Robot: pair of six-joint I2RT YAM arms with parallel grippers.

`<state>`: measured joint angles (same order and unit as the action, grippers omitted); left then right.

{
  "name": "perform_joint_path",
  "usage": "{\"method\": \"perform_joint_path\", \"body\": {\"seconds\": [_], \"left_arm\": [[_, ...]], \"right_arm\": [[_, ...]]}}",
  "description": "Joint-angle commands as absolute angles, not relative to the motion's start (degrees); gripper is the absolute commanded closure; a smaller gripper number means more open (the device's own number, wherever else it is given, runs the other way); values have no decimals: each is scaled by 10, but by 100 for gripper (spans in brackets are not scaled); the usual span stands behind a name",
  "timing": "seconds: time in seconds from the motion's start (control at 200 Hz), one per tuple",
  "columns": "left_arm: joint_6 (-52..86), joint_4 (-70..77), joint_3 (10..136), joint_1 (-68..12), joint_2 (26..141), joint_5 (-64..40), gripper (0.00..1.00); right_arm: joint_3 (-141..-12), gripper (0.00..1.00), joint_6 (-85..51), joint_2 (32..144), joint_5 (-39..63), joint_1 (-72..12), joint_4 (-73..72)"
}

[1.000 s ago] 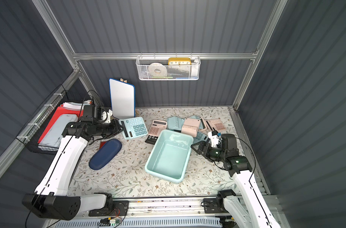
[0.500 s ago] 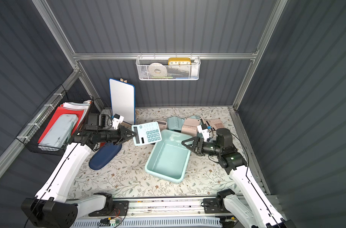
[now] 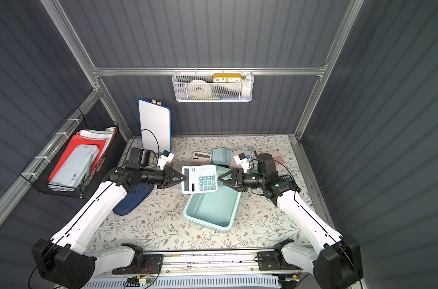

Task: Put the calculator in the storage box
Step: Place the calculator in the storage box.

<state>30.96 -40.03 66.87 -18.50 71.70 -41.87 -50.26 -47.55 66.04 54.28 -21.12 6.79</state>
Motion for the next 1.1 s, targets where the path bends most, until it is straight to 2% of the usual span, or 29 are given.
{"method": "perform_joint_path", "body": {"seconds": [0.0, 0.345, 0.455, 0.625, 0.715, 0.815, 0.936, 1.096], "left_arm": [[316, -375, 662, -192, 722, -446, 100], [319, -360, 654, -212, 735, -446, 100], [318, -362, 652, -212, 732, -442, 100], [318, -376, 657, -212, 724, -428, 100], [323, -374, 659, -213, 722, -428, 100], [324, -366, 655, -213, 728, -438, 100], [332, -343, 641, -219, 736, -446, 100], [343, -321, 631, -232, 738, -449, 100]], "right_arm": [[-514, 44, -478, 662, 558, -224, 34], [-492, 48, -484, 683, 538, -240, 21], [-495, 44, -464, 680, 511, -240, 53], [-514, 35, -398, 650, 385, -239, 178], [-502, 32, -392, 640, 353, -237, 183], [-490, 35, -412, 652, 413, -237, 132], [-489, 42, -445, 675, 494, -238, 69], [-478, 56, -495, 691, 534, -238, -11]]}}
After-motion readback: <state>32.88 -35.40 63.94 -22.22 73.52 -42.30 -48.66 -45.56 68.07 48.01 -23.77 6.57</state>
